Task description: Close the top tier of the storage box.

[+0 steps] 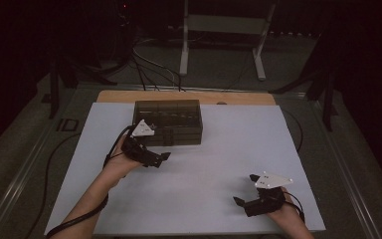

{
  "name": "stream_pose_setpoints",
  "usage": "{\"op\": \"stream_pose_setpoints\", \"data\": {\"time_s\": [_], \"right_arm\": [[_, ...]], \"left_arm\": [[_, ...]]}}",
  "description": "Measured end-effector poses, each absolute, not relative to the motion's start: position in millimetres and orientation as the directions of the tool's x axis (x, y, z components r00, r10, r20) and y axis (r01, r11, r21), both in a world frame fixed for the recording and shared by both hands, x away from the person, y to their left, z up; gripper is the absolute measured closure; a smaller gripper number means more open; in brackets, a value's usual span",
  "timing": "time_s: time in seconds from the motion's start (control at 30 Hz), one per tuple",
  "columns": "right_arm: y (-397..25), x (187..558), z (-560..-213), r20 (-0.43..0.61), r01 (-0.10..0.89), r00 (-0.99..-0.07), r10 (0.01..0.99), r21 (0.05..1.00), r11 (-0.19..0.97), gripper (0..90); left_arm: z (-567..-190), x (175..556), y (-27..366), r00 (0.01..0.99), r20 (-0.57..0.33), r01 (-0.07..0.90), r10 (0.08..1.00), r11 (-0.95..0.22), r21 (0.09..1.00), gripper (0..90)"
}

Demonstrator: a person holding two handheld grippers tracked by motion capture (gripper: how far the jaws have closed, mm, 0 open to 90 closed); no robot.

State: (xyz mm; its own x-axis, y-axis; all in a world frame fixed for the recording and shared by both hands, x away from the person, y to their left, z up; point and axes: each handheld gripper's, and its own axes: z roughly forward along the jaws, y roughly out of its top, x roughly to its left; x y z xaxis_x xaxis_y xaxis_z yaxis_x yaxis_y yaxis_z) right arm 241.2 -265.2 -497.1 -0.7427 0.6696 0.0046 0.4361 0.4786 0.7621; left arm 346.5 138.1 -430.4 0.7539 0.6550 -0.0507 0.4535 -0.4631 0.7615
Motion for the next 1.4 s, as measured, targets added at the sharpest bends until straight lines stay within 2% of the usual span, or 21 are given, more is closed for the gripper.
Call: {"op": "stream_pose_setpoints", "data": {"time_s": [0.13, 0.47, 0.93, 1.4], "right_arm": [[-265.3, 241.0, -497.2, 0.006, 0.437, -0.742, 0.670, 0.763, 0.477, 4.2], [-264.5, 241.0, -497.0, 0.009, 0.438, -0.743, 0.669, 0.763, 0.476, 4.2], [-264.3, 240.9, -497.2, 0.010, 0.437, -0.745, 0.667, 0.763, 0.476, 4.2], [-263.9, 240.8, -497.2, 0.009, 0.435, -0.746, 0.666, 0.764, 0.477, 4.2]], "left_arm": [[-428.0, 344.6, 140.5, 0.788, -0.069, 0.434, 0.611, -0.473, 0.767, 0.0], [-426.5, 337.6, 144.1, 0.815, -0.061, 0.396, 0.576, -0.478, 0.784, 0.0], [-431.4, 323.2, 155.3, 0.834, -0.039, 0.368, 0.551, -0.502, 0.783, 0.0], [-445.8, 304.5, 174.9, 0.832, -0.058, 0.377, 0.551, -0.486, 0.788, 0.1]]}}
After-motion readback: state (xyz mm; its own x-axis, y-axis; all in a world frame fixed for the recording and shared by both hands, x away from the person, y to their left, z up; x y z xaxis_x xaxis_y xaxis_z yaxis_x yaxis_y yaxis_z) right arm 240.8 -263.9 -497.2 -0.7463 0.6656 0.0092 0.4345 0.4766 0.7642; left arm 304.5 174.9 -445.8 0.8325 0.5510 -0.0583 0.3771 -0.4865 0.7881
